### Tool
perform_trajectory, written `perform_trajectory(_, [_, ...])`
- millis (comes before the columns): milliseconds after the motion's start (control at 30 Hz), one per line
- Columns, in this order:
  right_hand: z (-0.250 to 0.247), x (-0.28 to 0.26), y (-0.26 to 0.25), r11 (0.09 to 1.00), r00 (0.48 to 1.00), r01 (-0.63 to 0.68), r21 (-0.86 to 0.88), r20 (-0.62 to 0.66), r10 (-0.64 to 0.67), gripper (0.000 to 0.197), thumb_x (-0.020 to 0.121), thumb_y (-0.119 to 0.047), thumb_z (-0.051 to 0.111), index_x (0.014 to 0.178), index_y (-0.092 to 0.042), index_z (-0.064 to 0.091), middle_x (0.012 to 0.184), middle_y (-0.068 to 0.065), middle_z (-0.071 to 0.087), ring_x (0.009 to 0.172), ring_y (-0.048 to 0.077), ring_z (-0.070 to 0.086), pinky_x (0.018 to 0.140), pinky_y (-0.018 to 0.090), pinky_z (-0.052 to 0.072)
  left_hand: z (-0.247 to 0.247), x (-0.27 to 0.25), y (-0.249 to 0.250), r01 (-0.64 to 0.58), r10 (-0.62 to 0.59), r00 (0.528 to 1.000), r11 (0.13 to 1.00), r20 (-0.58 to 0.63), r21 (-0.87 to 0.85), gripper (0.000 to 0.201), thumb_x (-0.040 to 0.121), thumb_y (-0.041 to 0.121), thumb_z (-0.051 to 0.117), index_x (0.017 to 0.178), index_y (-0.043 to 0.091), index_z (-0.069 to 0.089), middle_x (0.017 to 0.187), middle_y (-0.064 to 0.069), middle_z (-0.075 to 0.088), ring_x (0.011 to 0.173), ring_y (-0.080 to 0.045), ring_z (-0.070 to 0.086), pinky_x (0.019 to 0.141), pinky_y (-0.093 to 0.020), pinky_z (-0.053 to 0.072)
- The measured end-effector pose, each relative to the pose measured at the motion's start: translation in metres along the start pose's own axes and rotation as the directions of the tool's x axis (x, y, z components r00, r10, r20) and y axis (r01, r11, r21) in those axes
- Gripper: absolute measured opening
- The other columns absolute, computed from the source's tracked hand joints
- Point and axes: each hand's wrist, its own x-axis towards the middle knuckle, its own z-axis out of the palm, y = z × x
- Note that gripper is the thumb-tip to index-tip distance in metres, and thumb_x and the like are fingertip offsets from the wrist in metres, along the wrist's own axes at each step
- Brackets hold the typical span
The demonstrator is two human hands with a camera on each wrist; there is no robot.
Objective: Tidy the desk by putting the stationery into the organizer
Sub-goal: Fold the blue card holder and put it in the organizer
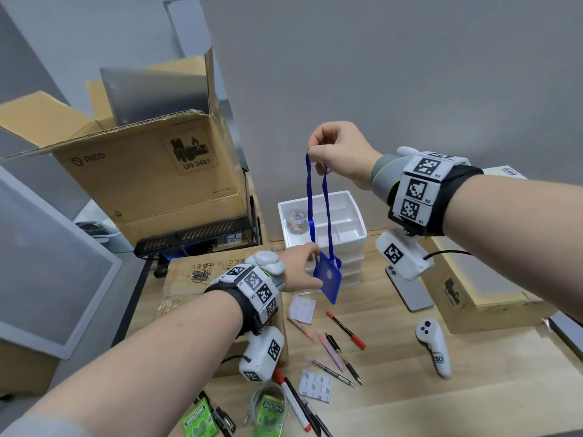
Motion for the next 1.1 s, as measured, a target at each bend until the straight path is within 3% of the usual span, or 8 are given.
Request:
perform_trajectory(100, [-0.004,0.001,-0.005,1.0,0.999,-0.001,0.029,-0.036,0.002,0.019,0.078,0.006,0.057,0.069,-0.011,0.056,0.062,0.003,0.056,0.044,0.015,0.054,0.049,0.022,0.043,-0.004,0.0,0.003,-0.09,0.088,0.996,0.993,-0.022,-0.081,0.05,0.079,0.032,0.079,0.122,0.02,0.056,0.119,0.004,0.061,0.097,-0.014,0.061,0.069,-0.016,0.046])
perform_trajectory(267, [-0.01,-0.001,-0.016,0.999,1.0,0.014,0.04,-0.013,-0.013,0.02,0.078,0.006,0.057,0.067,-0.011,0.057,0.061,0.003,0.056,0.045,0.017,0.054,0.049,0.022,0.044,-0.008,0.002,0.017,-0.152,0.148,0.988,0.964,-0.033,-0.22,0.057,0.078,0.028,0.081,0.127,0.023,0.053,0.113,0.006,0.064,0.101,-0.013,0.062,0.081,-0.024,0.052])
perform_trajectory(367, [-0.01,-0.003,-0.024,0.999,0.999,0.032,0.035,0.007,-0.032,0.018,0.077,0.006,0.058,0.068,-0.01,0.059,0.061,0.005,0.057,0.045,0.018,0.054,0.049,0.023,0.044,-0.008,0.004,0.027,-0.181,0.173,0.983,0.97,-0.064,-0.164,0.055,0.081,0.029,0.078,0.129,0.027,0.053,0.106,0.005,0.062,0.091,-0.013,0.062,0.074,-0.022,0.051])
perform_trajectory(534, [-0.013,0.0,-0.029,0.998,0.998,0.06,0.023,-0.023,-0.059,0.02,0.077,0.006,0.059,0.067,-0.011,0.059,0.062,0.005,0.058,0.046,0.017,0.057,0.051,0.024,0.046,-0.015,0.008,0.034,-0.159,0.146,0.978,0.984,-0.147,-0.081,0.017,0.087,0.02,0.071,0.102,0.012,0.071,0.093,0.003,0.067,0.083,-0.014,0.062,0.077,-0.029,0.054])
perform_trajectory(734, [-0.026,0.002,-0.007,0.999,0.989,-0.033,-0.038,-0.143,0.027,0.018,0.077,0.001,0.058,0.068,-0.015,0.058,0.065,0.002,0.06,0.057,0.016,0.058,0.061,0.028,0.05,-0.036,-0.001,0.027,-0.138,0.122,0.978,0.987,-0.168,-0.083,0.012,0.089,0.014,0.065,0.096,0.013,0.075,0.088,0.001,0.072,0.076,-0.011,0.062,0.073,-0.027,0.054])
perform_trajectory(901, [-0.025,-0.012,0.022,0.942,0.976,-0.21,-0.262,-0.001,0.217,0.016,0.082,-0.004,0.058,0.094,-0.014,0.059,0.083,0.003,0.061,0.076,0.018,0.053,0.064,0.027,0.045,-0.066,-0.011,0.029,-0.1,0.068,0.984,0.975,-0.164,-0.197,0.011,0.093,0.011,0.058,0.084,0.015,0.063,0.072,-0.003,0.068,0.06,-0.015,0.061,0.06,-0.029,0.052])
perform_trajectory(1001, [-0.02,-0.021,0.027,0.953,0.95,-0.287,-0.099,0.096,0.297,0.023,0.085,-0.003,0.046,0.097,-0.016,0.061,0.09,0.005,0.061,0.078,0.017,0.055,0.064,0.028,0.044,-0.086,-0.017,0.036,-0.102,0.055,0.978,0.968,-0.204,-0.229,0.008,0.097,0.01,0.052,0.094,0.007,0.058,0.07,-0.007,0.067,0.055,-0.018,0.061,0.048,-0.023,0.046])
perform_trajectory(1102, [-0.013,-0.031,0.025,0.932,0.906,-0.355,0.068,0.272,0.325,0.04,0.086,-0.003,0.035,0.104,-0.013,0.069,0.106,0.008,0.071,0.099,0.02,0.065,0.09,0.037,0.049,-0.104,-0.021,0.041,-0.112,0.038,0.966,0.952,-0.255,-0.285,0.009,0.097,0.009,0.051,0.1,0.004,0.059,0.068,-0.005,0.063,0.053,-0.019,0.057,0.047,-0.022,0.042])
